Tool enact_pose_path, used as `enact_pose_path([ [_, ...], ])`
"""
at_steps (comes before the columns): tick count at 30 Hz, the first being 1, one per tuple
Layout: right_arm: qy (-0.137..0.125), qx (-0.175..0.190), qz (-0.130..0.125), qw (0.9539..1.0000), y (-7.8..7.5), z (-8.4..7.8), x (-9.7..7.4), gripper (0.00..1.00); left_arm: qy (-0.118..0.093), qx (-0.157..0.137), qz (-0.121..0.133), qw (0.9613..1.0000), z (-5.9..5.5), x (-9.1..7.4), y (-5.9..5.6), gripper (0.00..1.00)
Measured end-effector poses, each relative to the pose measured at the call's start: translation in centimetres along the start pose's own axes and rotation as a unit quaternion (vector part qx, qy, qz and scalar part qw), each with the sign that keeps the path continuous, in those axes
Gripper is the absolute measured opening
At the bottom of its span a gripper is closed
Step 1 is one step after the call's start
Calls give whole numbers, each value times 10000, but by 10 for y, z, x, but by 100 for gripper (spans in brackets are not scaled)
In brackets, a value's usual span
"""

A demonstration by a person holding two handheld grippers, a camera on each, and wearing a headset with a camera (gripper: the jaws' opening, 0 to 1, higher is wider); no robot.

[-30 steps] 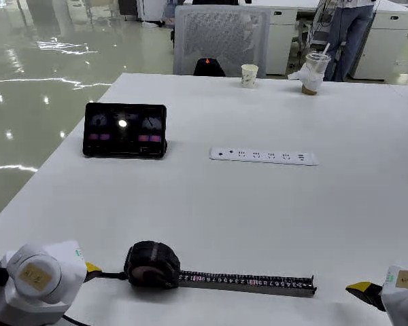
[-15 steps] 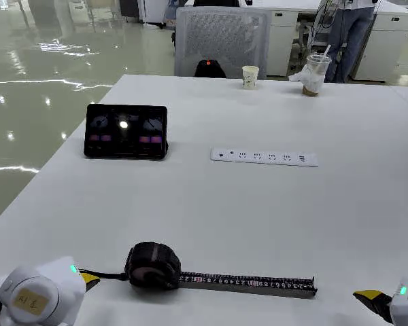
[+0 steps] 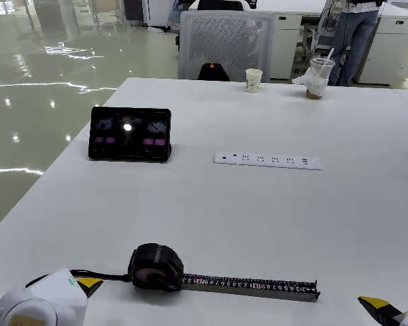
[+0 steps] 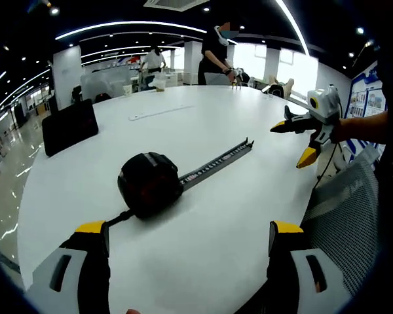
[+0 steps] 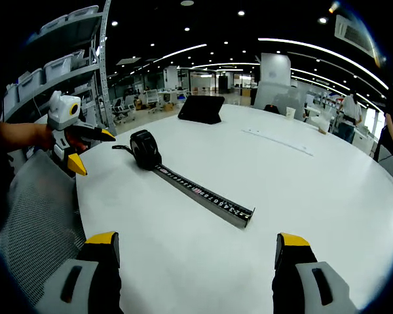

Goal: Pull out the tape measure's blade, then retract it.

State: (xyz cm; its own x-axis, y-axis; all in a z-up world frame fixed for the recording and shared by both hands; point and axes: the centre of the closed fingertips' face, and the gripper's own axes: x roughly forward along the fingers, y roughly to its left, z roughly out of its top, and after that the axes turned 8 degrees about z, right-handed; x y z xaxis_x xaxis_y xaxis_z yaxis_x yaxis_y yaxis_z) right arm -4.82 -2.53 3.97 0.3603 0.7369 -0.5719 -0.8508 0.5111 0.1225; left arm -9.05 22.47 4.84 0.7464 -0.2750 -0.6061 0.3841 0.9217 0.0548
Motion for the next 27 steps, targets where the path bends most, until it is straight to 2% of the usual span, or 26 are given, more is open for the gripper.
enact_pose_path([
  [3, -133, -25, -29, 9999, 5, 4, 0, 99, -60, 6, 99, 9999, 1, -2, -2, 99],
  [7, -450, 47, -123, 9989, 8, 14, -2, 99, -229, -2, 194, 9995, 6, -5, -4, 99],
  [11, -578, 28, -57, 9983, 13, 20, -2, 99, -329, -32, 156, 9993, 7, -6, -8, 99],
  [14, -560, -61, 8, 9984, 16, 20, -2, 99, -343, -35, 157, 9993, 7, -7, -8, 99],
  [17, -555, -126, 32, 9984, 17, 21, -3, 99, -459, -52, 208, 9987, 11, -9, -7, 99],
  [21, -622, -138, 11, 9980, 16, 26, -5, 99, -573, -49, 355, 9977, 14, -10, -4, 99],
  [27, -675, -135, -16, 9976, 18, 30, -6, 99, -629, -173, 409, 9970, 17, -11, -6, 99],
])
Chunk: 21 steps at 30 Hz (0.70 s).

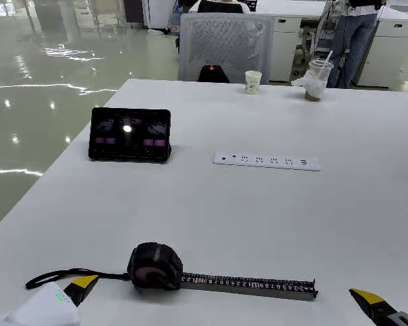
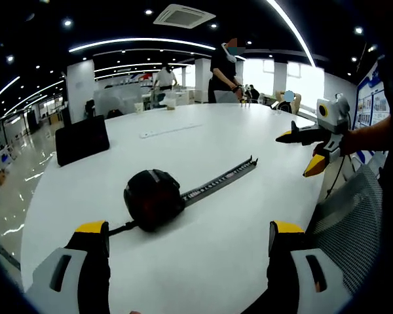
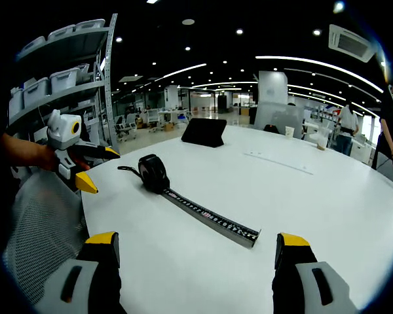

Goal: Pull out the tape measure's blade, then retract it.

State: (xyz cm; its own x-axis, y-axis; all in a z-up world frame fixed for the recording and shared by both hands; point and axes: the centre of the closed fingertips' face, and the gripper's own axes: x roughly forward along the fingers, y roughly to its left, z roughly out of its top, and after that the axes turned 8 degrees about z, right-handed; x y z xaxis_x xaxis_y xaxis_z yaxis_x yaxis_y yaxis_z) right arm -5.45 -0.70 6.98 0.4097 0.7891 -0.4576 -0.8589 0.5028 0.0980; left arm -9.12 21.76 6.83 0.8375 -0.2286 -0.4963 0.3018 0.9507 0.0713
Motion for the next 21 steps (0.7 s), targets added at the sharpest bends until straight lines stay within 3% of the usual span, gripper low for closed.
enact_pose_path([
  [9, 19, 25, -78, 10000, 6, 1, 0, 99, -128, -307, 223, 9992, 8, -3, -1, 99],
  [21, -49, 141, -143, 9998, 11, 2, 0, 99, -121, -327, 429, 9985, 12, -2, -7, 99],
])
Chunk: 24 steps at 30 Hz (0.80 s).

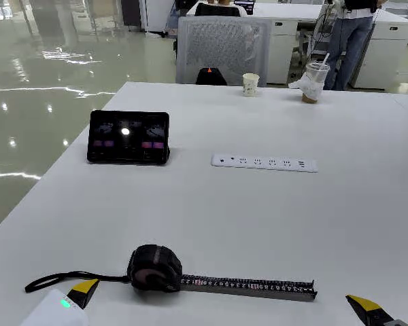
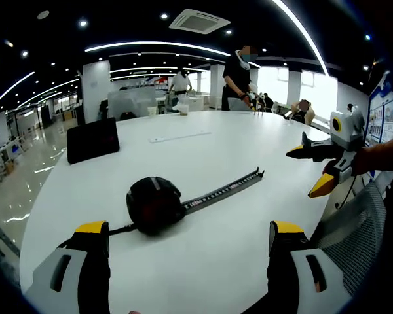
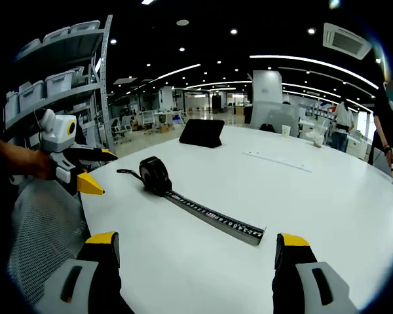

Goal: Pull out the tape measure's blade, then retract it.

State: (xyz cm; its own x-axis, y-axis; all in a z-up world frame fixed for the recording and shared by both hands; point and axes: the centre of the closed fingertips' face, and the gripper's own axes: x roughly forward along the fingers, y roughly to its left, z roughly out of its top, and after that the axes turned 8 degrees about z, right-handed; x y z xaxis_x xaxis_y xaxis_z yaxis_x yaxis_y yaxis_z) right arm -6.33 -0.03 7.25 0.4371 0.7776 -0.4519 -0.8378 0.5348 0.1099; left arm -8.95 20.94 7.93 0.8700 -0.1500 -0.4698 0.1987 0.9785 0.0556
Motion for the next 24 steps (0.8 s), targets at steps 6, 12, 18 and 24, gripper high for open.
enact_pose_path([
  [6, 15, 16, 6, 10000, 1, -1, 0, 99, 32, -109, 34, 9999, 0, 1, -3, 99],
  [12, 5, 31, -12, 10000, 0, -1, -1, 99, 54, -100, 111, 9999, -1, 0, -1, 99],
  [18, -9, 39, 11, 10000, 1, 0, 0, 99, 91, -160, 220, 9996, -2, 2, 2, 98],
  [24, 10, 38, 61, 10000, 2, -2, 2, 99, 160, -162, 277, 9994, -5, 4, 3, 98],
])
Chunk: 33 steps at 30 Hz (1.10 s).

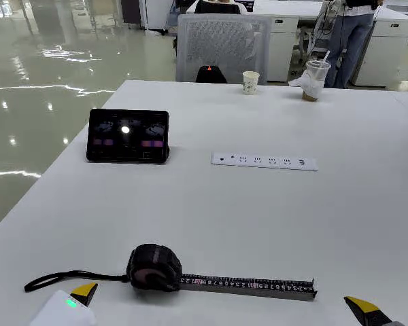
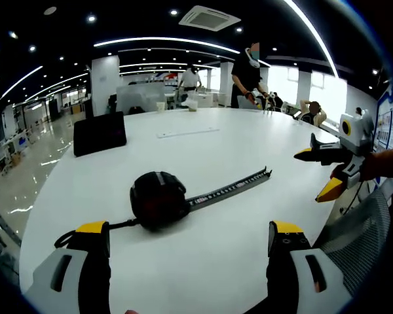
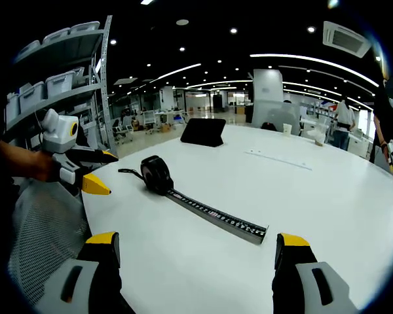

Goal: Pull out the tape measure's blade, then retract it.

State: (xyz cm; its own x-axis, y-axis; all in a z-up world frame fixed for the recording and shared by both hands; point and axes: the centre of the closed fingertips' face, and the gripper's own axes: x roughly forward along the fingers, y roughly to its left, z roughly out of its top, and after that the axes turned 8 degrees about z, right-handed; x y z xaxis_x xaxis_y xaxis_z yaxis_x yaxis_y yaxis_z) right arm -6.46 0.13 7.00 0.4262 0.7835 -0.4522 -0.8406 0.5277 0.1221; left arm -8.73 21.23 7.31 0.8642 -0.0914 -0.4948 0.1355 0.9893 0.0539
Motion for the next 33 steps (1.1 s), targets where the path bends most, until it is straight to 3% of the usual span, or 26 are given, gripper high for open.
enact_pose_path([
  [12, 73, -283, 290, 9992, -3, -2, 9, 99, 88, 18, 80, 9999, -2, 13, 1, 99],
  [23, 241, -552, 671, 9959, -18, -5, 17, 95, 171, 64, 158, 9997, -3, 25, 8, 99],
  [33, 453, -852, 919, 9911, -29, -9, 23, 88, 139, 23, 283, 9995, 7, 45, 19, 98],
])
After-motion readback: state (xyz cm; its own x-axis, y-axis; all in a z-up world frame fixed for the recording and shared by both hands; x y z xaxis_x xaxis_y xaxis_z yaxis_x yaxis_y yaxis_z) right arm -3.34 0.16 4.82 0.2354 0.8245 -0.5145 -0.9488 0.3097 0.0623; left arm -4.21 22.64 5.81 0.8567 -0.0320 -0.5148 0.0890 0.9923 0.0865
